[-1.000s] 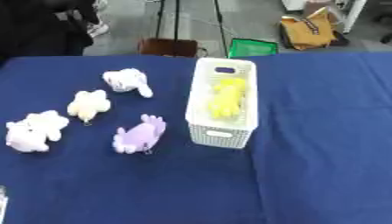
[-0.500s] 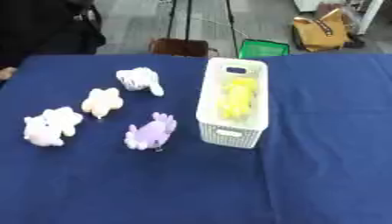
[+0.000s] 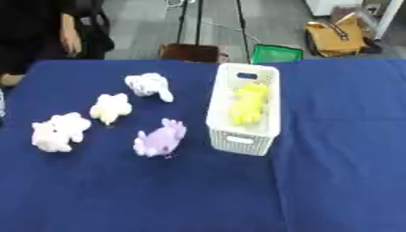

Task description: Pick up objects on the table and place them in the box.

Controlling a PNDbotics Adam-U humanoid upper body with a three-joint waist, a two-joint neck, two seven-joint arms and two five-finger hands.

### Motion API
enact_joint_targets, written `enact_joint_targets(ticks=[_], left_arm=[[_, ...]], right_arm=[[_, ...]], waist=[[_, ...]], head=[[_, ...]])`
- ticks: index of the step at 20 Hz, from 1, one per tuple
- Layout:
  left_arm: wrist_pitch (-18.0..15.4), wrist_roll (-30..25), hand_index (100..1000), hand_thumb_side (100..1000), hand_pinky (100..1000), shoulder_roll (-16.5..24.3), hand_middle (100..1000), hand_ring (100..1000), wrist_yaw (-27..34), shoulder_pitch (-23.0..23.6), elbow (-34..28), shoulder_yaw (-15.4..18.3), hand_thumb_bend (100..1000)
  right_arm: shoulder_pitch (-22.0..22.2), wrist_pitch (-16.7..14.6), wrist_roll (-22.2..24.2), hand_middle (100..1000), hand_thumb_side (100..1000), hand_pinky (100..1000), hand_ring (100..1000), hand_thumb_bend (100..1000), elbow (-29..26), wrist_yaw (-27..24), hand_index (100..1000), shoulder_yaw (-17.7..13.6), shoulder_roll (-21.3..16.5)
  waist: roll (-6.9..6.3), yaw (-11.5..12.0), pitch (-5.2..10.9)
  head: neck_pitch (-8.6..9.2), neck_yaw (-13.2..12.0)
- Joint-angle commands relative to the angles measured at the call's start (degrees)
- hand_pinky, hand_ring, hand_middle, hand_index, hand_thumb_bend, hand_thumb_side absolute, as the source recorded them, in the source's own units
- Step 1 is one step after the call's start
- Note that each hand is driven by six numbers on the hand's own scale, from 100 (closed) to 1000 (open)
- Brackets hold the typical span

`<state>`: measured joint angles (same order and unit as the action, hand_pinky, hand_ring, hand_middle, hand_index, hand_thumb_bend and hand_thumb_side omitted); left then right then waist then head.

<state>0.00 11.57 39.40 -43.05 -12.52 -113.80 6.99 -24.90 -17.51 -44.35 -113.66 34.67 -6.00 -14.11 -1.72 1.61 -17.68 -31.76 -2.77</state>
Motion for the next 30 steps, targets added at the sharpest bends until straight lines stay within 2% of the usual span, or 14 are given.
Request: enact_joint_targets(ticks=[1, 6, 8, 10, 11, 12, 13, 15, 17, 22, 27, 30], left_arm=[[2.1, -9.9, 990, 878, 907, 3.6, 947, 851, -2.5, -0.8, -0.6, 0.0, 188], [5.1, -24.3, 985, 913, 905, 4.3, 945, 880, -4.7, -2.4, 0.9, 0.1, 225], [7.8, -31.0, 984, 886, 904, 4.9, 941, 889, -4.9, -3.2, 2.9, 0.1, 356], [10.4, -35.8, 984, 883, 903, 5.2, 941, 892, -5.1, -3.9, 3.7, 0.2, 374], [11.5, -37.4, 989, 895, 901, 5.3, 940, 897, -5.2, -4.0, 3.9, 0.4, 431], [12.9, -39.0, 989, 895, 901, 5.4, 940, 897, -5.5, -4.0, 4.2, 0.5, 431], [14.1, -40.2, 994, 899, 900, 5.4, 943, 905, -5.9, -4.1, 4.4, 0.5, 472], [16.1, -42.8, 1000, 851, 916, 5.6, 971, 948, -6.7, -3.9, 5.2, 0.2, 526], [17.4, -46.0, 1000, 882, 915, 5.8, 971, 961, -7.2, -3.8, 6.5, -0.1, 562], [19.6, -50.0, 1000, 869, 905, 5.6, 966, 984, -12.8, -4.2, 9.7, 0.0, 601], [20.5, -51.7, 1000, 868, 910, 5.0, 972, 987, -14.7, -5.4, 13.0, 0.0, 629], [20.5, -50.8, 1000, 891, 920, 4.5, 979, 982, -13.9, -6.2, 14.8, -0.1, 688]], right_arm=[[-0.4, -0.1, 0.2, 691, 968, 825, 871, 100, -0.9, -0.3, 755, 0.0, -0.4], [-0.4, -0.1, 0.4, 691, 968, 825, 871, 100, -0.9, -0.4, 753, 0.1, -0.4], [-0.3, -0.1, 0.4, 691, 967, 825, 871, 100, -0.9, -0.5, 752, 0.1, -0.4], [-0.2, -0.1, 0.5, 691, 966, 825, 871, 100, -0.9, -0.5, 752, 0.2, -0.4], [-0.2, -0.1, 0.5, 691, 966, 825, 871, 100, -0.9, -0.5, 752, 0.2, -0.4], [-0.2, -0.1, 0.5, 691, 966, 825, 871, 100, -0.9, -0.6, 752, 0.1, -0.5], [-0.2, 0.0, 0.5, 691, 966, 825, 871, 100, -0.9, -0.6, 751, 0.1, -0.4], [-0.2, 0.0, 0.6, 691, 965, 825, 871, 100, -0.9, -0.7, 749, 0.2, -0.4], [-0.2, 0.0, 0.6, 690, 963, 825, 872, 100, -0.9, -0.7, 747, 0.2, -0.4], [-0.2, 0.0, 0.8, 689, 963, 825, 872, 100, -0.9, -0.9, 746, 0.3, -0.3], [-0.3, 0.1, 0.8, 688, 963, 825, 872, 100, -0.9, -1.0, 745, 0.3, -0.3], [-0.3, 0.1, 0.8, 687, 963, 825, 872, 100, -0.9, -1.1, 745, 0.3, -0.2]], waist=[[-0.17, -0.1, 1.24], [-0.29, -0.4, 1.24], [-0.38, -0.5, 1.23], [-0.43, -0.6, 1.22], [-0.44, -0.6, 1.21], [-0.45, -0.7, 1.22], [-0.45, -0.7, 1.21], [-0.41, -0.7, 1.15], [-0.41, -0.7, 1.10], [-0.29, -0.9, 0.94], [-0.21, -1.1, 0.85], [-0.16, -1.2, 0.82]], head=[[-0.18, -0.2], [-0.23, -0.4], [-0.27, -0.5], [-0.27, -0.6], [-0.24, -0.5], [-0.22, -0.6], [-0.20, -0.6], [-0.20, -0.7], [-0.15, -0.7], [-0.01, -0.9], [0.12, -1.0], [0.22, -1.1]])
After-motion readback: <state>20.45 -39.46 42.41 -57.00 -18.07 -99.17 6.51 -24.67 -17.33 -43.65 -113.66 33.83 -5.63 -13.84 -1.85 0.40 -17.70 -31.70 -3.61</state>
